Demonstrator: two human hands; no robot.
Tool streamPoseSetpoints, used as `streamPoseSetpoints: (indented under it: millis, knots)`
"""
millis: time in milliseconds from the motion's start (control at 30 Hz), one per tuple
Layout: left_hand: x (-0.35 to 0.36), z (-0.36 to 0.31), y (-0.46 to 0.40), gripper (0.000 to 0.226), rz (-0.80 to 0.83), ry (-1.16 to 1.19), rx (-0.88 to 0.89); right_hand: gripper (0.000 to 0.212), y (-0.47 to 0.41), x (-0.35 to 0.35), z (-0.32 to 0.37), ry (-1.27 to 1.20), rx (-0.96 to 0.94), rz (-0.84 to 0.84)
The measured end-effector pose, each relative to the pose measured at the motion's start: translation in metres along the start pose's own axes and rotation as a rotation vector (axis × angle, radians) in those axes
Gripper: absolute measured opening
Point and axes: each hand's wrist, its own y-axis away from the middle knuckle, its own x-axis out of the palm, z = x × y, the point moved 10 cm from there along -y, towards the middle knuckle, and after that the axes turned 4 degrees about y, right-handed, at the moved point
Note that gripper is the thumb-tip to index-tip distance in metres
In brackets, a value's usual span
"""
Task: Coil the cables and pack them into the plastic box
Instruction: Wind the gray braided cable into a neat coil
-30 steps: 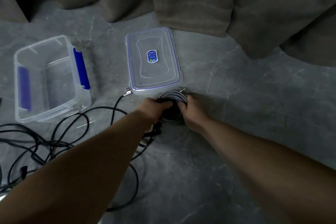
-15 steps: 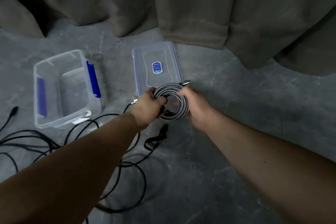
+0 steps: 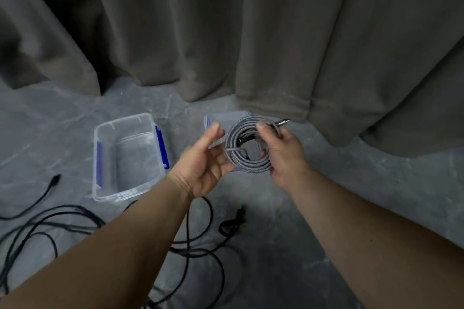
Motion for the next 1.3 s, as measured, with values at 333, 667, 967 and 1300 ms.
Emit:
streamPoseSetpoints:
  millis: [333, 667, 967, 1300]
  knots:
    - [-0.025, -0.023, 0.032, 0.064, -0.250, -0.034, 0.083, 0.018, 0.038, 0.066, 0.008, -0.114, -0.054, 0.120]
    - [-0.037, -0.066, 0.058, 0.024, -0.331, 0.046, 0.337, 0.033, 0.052, 0.090, 0.017, -0.071, 0.070, 0.140]
    - [-0.029, -0.061, 0.055, 0.030, -0.184, -0.146, 0.302, 0.046, 0.039, 0.055, 0.048, 0.381, -0.149, -0.130]
    - [-0.031, -0.058, 0.056, 0.036, -0.165, -0.275, 0.286, 0.041, 0.039, 0.053, 0.058, 0.267, -0.164, -0.070]
